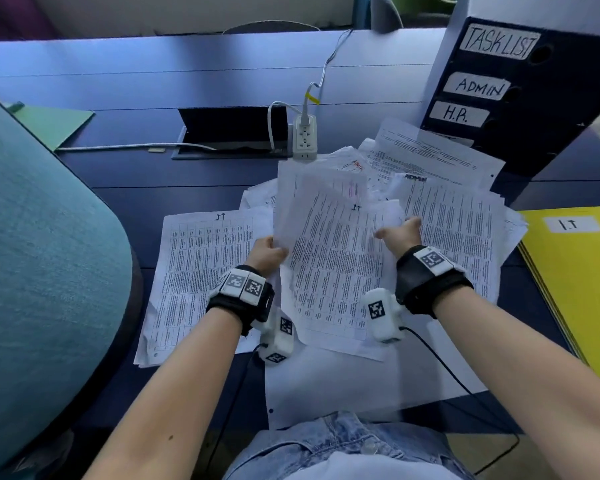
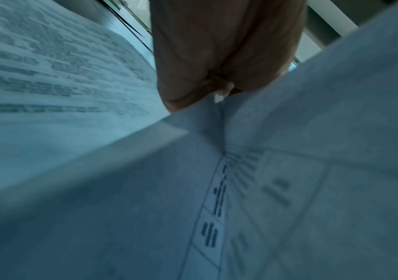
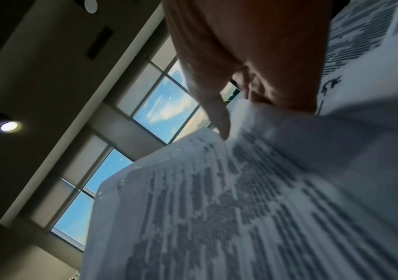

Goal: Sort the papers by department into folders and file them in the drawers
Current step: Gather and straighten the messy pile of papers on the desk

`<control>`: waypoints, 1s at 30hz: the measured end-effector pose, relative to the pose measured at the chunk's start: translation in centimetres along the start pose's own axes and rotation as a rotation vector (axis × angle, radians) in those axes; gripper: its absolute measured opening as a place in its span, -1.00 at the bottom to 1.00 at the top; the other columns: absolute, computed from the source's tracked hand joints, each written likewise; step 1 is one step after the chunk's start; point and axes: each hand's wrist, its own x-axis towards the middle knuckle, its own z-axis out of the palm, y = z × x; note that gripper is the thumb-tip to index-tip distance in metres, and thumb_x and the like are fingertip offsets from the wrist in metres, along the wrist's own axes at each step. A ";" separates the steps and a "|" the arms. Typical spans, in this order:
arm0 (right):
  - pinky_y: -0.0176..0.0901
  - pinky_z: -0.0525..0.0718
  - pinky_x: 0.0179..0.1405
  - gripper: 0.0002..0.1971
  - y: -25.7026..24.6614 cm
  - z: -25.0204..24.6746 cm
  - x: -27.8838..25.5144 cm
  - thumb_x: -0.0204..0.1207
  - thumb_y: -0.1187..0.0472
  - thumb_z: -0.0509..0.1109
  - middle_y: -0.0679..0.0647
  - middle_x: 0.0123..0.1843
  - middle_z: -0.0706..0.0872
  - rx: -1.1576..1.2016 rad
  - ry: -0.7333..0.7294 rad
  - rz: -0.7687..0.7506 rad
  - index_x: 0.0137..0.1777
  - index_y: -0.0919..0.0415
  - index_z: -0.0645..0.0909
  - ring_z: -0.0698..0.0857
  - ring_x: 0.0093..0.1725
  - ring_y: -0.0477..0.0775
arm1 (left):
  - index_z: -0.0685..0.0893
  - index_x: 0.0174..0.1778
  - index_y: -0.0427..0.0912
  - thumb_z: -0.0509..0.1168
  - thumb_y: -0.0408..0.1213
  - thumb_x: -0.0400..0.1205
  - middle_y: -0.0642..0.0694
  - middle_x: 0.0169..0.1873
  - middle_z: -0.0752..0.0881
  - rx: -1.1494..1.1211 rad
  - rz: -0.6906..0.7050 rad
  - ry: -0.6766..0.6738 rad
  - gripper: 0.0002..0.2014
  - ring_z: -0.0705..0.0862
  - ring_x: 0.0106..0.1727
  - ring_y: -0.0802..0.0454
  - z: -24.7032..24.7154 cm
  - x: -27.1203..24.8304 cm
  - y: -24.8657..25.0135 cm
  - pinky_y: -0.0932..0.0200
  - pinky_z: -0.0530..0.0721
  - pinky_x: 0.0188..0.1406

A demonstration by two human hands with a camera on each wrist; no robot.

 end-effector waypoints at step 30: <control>-0.41 0.49 -0.40 -0.74 -8.7 -3.5 -1.7 0.69 0.44 0.00 -0.03 -0.27 0.46 0.571 0.229 -0.581 0.20 0.38 0.50 0.49 -0.44 -0.24 | 0.31 -0.49 -0.09 0.10 -0.41 0.67 -0.01 -0.49 0.29 -0.206 0.410 0.562 -0.62 0.28 -0.43 0.13 -8.5 0.7 3.1 0.24 0.29 -0.43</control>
